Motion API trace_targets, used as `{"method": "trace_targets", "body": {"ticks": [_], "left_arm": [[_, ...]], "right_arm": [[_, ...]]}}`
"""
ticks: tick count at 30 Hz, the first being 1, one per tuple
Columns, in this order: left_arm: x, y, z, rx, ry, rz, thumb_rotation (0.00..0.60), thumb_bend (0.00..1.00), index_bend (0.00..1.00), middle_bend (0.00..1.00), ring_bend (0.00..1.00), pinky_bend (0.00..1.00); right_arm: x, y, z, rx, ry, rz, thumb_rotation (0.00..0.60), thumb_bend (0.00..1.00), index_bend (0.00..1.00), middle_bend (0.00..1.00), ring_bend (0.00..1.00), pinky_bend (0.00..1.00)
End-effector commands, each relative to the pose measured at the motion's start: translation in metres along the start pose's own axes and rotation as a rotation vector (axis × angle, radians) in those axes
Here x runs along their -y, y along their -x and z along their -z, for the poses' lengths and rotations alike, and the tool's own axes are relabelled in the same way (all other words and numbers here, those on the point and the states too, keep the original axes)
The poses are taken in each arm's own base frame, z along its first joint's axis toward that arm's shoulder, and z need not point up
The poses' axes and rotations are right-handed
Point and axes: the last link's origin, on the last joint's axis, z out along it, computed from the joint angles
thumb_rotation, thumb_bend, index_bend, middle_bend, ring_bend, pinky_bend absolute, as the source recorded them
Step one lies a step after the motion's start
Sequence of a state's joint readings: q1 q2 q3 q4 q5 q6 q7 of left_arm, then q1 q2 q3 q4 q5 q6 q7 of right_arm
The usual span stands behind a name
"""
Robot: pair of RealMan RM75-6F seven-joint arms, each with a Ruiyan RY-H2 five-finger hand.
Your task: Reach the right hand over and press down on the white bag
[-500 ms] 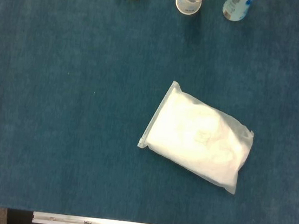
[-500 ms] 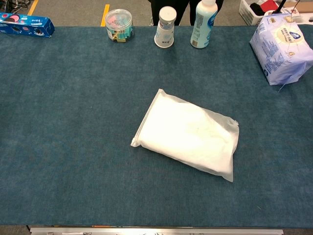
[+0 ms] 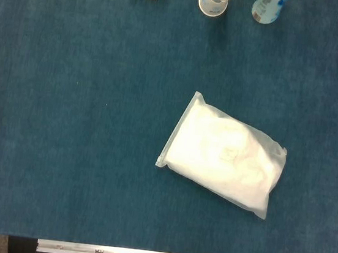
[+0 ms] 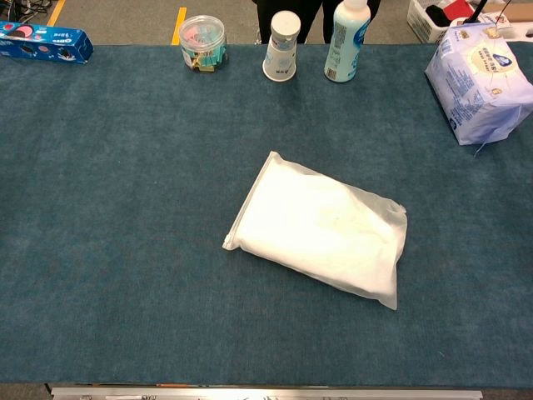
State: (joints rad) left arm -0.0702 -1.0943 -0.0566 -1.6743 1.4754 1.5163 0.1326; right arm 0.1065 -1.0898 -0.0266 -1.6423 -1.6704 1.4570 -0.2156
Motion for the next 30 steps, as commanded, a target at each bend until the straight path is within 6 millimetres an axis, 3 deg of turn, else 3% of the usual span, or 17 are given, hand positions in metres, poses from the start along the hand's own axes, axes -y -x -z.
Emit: {"method": "trace_targets", "body": {"ticks": [1,4,13,17,23,30], "left_arm": [[0.0,0.001,0.001,0.005,0.0,-0.009,0.6,0.18,0.48,0.44,0.38,0.51],[-0.002,-0.001,0.004,-0.003,0.001,-0.011,0.6,0.18,0.48,0.44,0.38,0.51],[0.0,-0.007,0.008,-0.019,-0.014,-0.023,0.6,0.18,0.48,0.44,0.38,0.51],[0.0,-0.011,0.009,-0.032,-0.018,-0.021,0.6,0.18,0.48,0.44,0.38,0.51],[0.0,-0.012,0.009,-0.033,-0.018,-0.018,0.6,0.18,0.48,0.44,0.38,0.51],[0.0,-0.013,0.009,-0.036,-0.017,-0.012,0.6,0.18,0.48,0.44,0.38,0.51]], "right_arm": [[0.004,0.006,-0.001,0.035,-0.033,0.002,0.6,0.0,0.22,0.3,0.23,0.3],[0.007,0.015,-0.003,0.088,-0.083,0.007,0.6,0.06,0.22,0.3,0.22,0.3],[0.033,0.045,-0.023,0.235,-0.251,-0.017,0.6,0.52,0.22,0.22,0.15,0.26],[0.05,0.054,-0.037,0.253,-0.326,-0.019,0.6,0.67,0.22,0.18,0.11,0.22],[0.075,0.067,-0.05,0.257,-0.416,-0.041,0.6,0.82,0.2,0.16,0.09,0.2],[0.098,0.079,-0.057,0.283,-0.511,-0.082,0.6,0.92,0.18,0.16,0.09,0.2]]}}
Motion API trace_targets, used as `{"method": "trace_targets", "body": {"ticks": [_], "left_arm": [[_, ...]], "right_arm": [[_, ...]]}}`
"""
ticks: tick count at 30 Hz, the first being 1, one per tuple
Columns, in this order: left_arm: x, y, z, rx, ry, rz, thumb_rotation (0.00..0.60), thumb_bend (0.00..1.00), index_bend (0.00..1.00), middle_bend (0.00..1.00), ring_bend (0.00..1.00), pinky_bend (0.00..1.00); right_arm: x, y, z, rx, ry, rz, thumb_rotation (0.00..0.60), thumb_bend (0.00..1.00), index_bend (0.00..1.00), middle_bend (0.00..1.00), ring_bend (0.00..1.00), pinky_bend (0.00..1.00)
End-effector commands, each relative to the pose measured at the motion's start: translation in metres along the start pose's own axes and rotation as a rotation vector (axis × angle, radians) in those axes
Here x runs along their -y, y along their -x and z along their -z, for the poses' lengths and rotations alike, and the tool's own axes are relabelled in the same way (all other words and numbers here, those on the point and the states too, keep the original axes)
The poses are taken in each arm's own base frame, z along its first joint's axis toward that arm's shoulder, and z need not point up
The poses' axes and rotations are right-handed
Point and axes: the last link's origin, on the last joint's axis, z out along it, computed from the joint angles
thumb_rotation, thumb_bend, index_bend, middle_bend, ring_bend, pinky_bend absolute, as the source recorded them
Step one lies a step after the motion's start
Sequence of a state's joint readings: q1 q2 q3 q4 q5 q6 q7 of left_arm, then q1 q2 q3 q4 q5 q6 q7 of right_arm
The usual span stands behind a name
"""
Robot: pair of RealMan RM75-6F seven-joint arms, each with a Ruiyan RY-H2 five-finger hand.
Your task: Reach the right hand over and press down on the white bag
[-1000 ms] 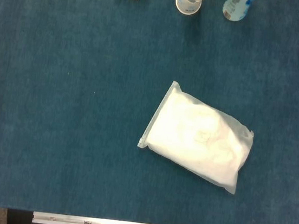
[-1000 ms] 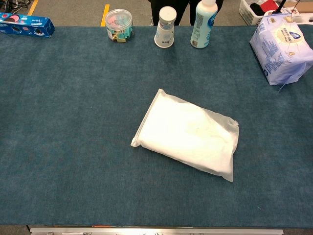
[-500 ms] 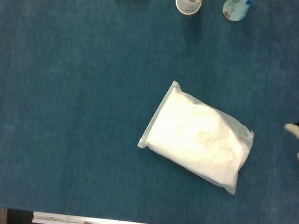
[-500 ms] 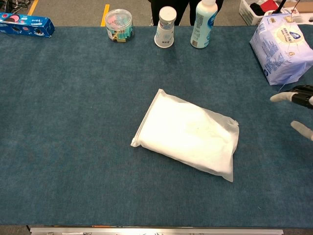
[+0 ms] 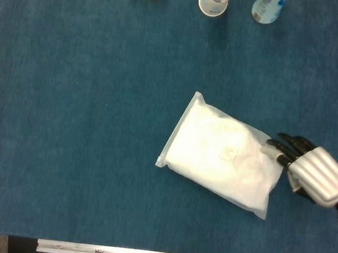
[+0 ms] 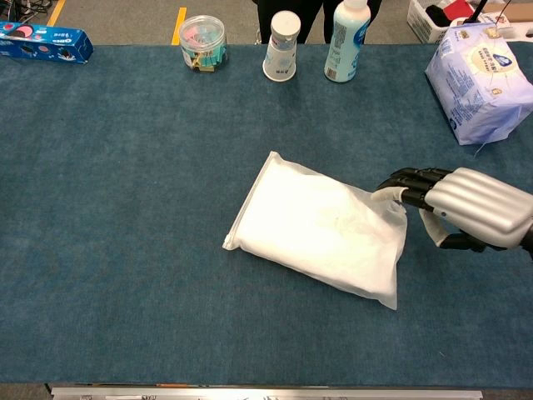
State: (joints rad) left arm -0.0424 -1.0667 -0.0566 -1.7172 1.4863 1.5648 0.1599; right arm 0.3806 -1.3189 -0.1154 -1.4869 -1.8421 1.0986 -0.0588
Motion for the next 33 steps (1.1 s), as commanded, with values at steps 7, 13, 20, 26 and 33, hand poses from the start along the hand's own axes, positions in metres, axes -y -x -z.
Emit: {"method": "trace_targets", "body": {"ticks": [7,13,20,26,33], "left_arm": [[0.0,-0.001,0.0,-0.003,0.0,0.005,0.6,0.18,0.48,0.44,0.38,0.51],[0.0,-0.002,0.0,-0.006,0.0,0.01,0.6,0.18,0.48,0.44,0.38,0.51],[0.0,-0.002,0.0,-0.004,0.001,0.006,0.6,0.18,0.48,0.44,0.38,0.51],[0.0,-0.002,0.0,-0.003,0.001,0.005,0.6,0.18,0.48,0.44,0.38,0.51],[0.0,-0.001,0.0,-0.004,0.003,0.002,0.6,0.18,0.48,0.44,0.38,0.51]], "right_arm": [[0.01,0.016,-0.018,0.055,-0.074,-0.013,0.6,0.97,0.18,0.16,0.09,0.2],[0.013,0.022,-0.019,0.081,-0.082,-0.017,0.6,0.97,0.18,0.16,0.09,0.2],[0.013,0.024,-0.02,0.103,-0.084,0.003,0.6,0.97,0.18,0.17,0.09,0.2],[0.016,0.009,-0.022,0.025,-0.096,-0.007,0.6,0.97,0.18,0.17,0.09,0.2],[0.017,0.015,-0.021,0.05,-0.099,-0.005,0.6,0.97,0.18,0.18,0.09,0.2]]}}
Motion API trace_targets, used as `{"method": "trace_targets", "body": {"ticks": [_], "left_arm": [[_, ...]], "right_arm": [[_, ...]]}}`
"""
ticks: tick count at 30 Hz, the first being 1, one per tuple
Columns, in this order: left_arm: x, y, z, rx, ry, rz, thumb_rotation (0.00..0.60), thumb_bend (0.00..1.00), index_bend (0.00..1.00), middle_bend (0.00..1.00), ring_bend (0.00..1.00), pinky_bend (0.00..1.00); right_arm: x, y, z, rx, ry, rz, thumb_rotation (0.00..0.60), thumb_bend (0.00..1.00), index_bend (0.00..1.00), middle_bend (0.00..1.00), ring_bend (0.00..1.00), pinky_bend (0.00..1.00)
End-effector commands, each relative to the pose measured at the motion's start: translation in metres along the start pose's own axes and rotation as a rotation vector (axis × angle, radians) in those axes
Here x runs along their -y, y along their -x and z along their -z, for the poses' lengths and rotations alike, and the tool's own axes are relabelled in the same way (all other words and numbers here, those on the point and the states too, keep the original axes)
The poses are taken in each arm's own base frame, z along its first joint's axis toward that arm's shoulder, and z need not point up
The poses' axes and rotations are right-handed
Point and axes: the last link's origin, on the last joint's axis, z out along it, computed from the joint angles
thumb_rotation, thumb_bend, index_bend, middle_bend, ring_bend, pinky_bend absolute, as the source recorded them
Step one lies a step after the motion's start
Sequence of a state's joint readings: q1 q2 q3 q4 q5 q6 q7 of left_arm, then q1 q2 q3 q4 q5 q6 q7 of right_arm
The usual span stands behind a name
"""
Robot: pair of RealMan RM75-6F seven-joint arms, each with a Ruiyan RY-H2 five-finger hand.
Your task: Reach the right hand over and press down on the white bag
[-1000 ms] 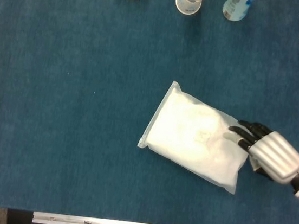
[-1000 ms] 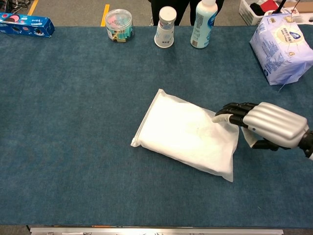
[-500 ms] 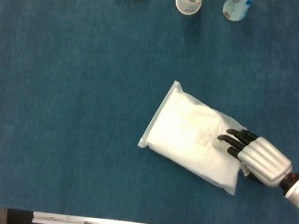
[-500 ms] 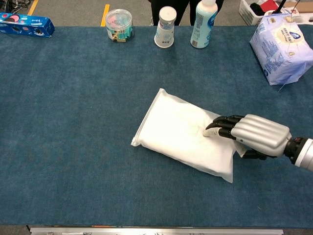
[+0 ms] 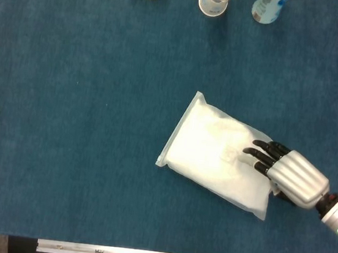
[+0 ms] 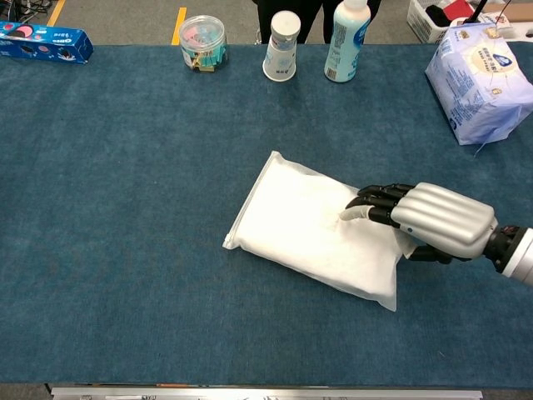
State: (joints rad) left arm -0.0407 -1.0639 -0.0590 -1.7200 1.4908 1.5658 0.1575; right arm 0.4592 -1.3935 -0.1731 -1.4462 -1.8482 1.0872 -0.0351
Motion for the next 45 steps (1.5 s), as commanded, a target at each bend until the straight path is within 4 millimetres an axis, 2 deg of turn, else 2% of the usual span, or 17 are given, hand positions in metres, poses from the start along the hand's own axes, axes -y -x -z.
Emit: {"method": "trace_targets", "body": {"ticks": [1,7,10,18,22,33,38,41,45], "left_arm": [[0.0,0.0,0.0,-0.001,-0.001,0.0,0.6,0.18,0.48,0.44,0.38,0.51],[0.001,-0.001,0.0,-0.001,-0.004,0.003,0.6,0.18,0.48,0.44,0.38,0.51],[0.001,-0.001,0.0,-0.002,-0.004,0.004,0.6,0.18,0.48,0.44,0.38,0.51],[0.001,0.0,0.0,0.001,-0.004,0.001,0.6,0.18,0.48,0.44,0.38,0.51],[0.0,0.0,0.0,0.0,-0.002,-0.001,0.6,0.18,0.48,0.44,0.38,0.51],[0.001,-0.002,0.0,-0.004,-0.005,0.005,0.6,0.18,0.48,0.44,0.38,0.51],[0.001,-0.003,0.0,-0.008,-0.004,0.008,0.6,0.18,0.48,0.44,0.38,0.51],[0.001,-0.003,0.0,-0.008,-0.004,0.008,0.6,0.18,0.48,0.44,0.38,0.51],[0.001,-0.003,0.0,-0.008,-0.004,0.008,0.6,0.18,0.48,0.44,0.38,0.51]], "right_arm": [[-0.001,0.006,0.001,0.027,0.004,-0.001,0.6,0.97,0.18,0.18,0.09,0.2],[-0.006,0.02,0.002,0.073,0.032,-0.003,0.6,0.97,0.18,0.19,0.09,0.2],[-0.007,0.02,0.001,0.068,0.037,0.001,0.6,0.97,0.18,0.19,0.09,0.2],[-0.005,-0.012,0.004,-0.078,0.036,0.032,0.6,0.97,0.18,0.19,0.09,0.2],[-0.005,-0.018,0.006,-0.105,0.041,0.024,0.6,0.97,0.18,0.2,0.09,0.2],[-0.008,0.016,0.004,0.034,0.053,0.004,0.6,0.97,0.18,0.2,0.09,0.2],[-0.009,0.023,0.004,0.059,0.057,-0.002,0.6,0.97,0.18,0.2,0.09,0.2],[-0.01,0.018,0.004,0.039,0.056,0.0,0.6,0.97,0.18,0.2,0.09,0.2],[-0.007,-0.001,0.009,-0.041,0.043,0.013,0.6,0.97,0.18,0.2,0.09,0.2]]}}
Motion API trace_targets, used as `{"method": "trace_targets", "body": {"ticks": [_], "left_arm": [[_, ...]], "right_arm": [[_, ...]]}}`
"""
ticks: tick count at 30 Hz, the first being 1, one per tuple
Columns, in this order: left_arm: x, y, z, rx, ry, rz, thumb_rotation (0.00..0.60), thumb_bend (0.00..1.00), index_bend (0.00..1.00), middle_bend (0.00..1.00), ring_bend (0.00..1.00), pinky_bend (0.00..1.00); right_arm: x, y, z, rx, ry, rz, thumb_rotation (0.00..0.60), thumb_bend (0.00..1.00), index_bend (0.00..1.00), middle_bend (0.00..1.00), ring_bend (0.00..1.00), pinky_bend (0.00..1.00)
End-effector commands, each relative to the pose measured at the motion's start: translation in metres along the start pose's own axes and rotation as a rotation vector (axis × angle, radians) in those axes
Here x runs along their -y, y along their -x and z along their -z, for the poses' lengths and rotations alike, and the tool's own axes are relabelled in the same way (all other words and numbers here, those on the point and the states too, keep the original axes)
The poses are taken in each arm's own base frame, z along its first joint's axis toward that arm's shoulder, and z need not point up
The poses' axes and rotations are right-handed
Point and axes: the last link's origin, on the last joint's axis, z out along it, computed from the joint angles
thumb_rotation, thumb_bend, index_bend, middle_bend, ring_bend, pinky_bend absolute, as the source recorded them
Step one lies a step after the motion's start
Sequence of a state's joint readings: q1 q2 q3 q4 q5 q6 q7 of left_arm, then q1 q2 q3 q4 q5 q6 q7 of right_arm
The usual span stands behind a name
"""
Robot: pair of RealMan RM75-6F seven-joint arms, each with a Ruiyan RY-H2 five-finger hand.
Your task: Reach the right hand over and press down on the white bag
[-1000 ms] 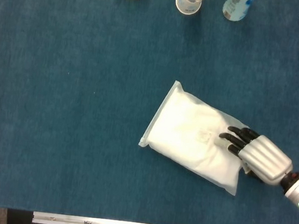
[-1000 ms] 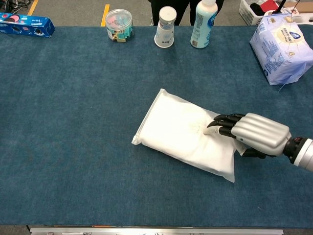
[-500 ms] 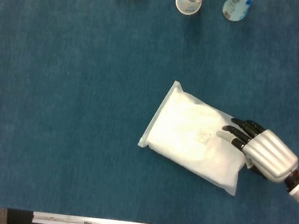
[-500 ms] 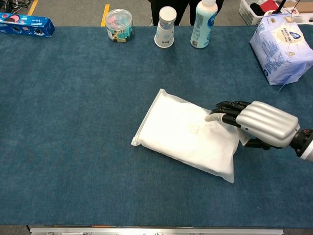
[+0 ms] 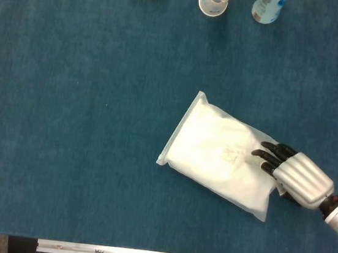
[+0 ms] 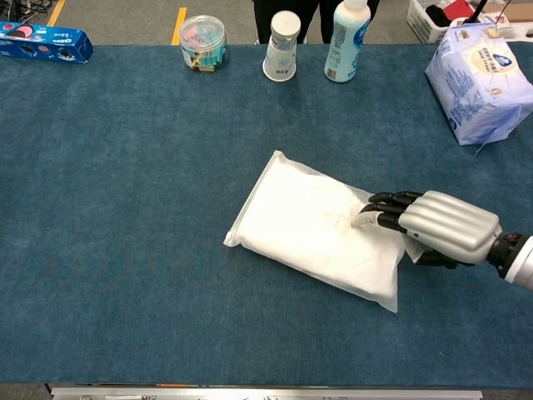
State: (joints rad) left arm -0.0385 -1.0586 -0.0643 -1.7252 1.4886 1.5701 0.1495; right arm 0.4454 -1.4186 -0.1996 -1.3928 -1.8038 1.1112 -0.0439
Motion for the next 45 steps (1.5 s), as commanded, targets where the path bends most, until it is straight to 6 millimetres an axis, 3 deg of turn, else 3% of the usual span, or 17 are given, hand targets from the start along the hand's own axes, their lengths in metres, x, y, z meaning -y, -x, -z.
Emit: {"method": "trace_targets", "body": {"ticks": [1,10,18,27,32,45], "left_arm": [[0.0,0.0,0.0,0.0,0.0,0.0,0.6,0.18,0.48,0.44,0.38,0.51],[-0.001,0.002,-0.001,0.004,0.005,0.003,0.6,0.18,0.48,0.44,0.38,0.51],[-0.005,0.008,-0.005,0.04,0.013,0.065,0.6,0.18,0.48,0.44,0.38,0.51],[-0.01,0.02,-0.014,0.067,0.056,0.11,0.6,0.18,0.48,0.45,0.38,0.51],[-0.01,0.026,-0.019,0.071,0.071,0.125,0.6,0.18,0.49,0.45,0.39,0.52],[-0.007,0.031,-0.022,0.077,0.064,0.12,0.6,0.18,0.49,0.46,0.39,0.52]], "right_arm": [[0.002,-0.019,0.005,-0.077,-0.008,0.014,0.6,0.97,0.18,0.2,0.09,0.2],[-0.008,-0.07,0.049,-0.265,0.084,0.095,0.6,0.96,0.27,0.24,0.1,0.2],[-0.014,-0.085,0.098,-0.393,0.193,0.107,0.6,0.83,0.34,0.32,0.16,0.23],[-0.029,-0.082,0.14,-0.488,0.363,0.105,0.6,0.66,0.49,0.61,0.46,0.35],[-0.03,-0.084,0.146,-0.507,0.403,0.116,0.6,0.62,0.54,0.64,0.49,0.36],[-0.037,-0.084,0.147,-0.483,0.444,0.11,0.6,0.6,0.54,0.67,0.52,0.36]]}}
